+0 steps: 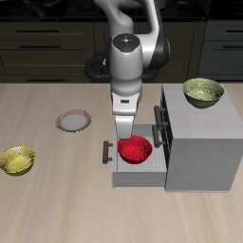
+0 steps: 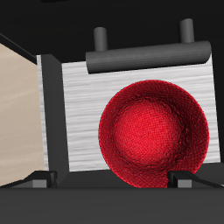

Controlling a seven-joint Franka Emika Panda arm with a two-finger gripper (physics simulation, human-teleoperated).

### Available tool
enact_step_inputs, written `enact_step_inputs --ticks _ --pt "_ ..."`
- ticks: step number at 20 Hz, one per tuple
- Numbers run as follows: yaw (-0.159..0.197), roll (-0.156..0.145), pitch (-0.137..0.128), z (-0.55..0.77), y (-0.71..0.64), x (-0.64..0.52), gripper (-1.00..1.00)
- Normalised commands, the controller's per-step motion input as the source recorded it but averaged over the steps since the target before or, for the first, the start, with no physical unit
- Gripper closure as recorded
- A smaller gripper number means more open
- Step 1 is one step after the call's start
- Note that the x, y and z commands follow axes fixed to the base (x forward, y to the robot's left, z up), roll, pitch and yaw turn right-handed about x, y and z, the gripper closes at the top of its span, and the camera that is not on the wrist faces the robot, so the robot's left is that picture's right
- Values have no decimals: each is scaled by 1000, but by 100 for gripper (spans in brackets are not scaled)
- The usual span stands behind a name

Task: Place the red bowl on the plate

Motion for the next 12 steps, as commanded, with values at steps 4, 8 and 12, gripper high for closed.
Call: enact_step_inputs --ticks 4,8,12 --pt "23 5 41 -278 -41 2 -100" --pt "4 8 23 -287 26 2 -100" --pt "12 8 33 -281 24 -29 -100"
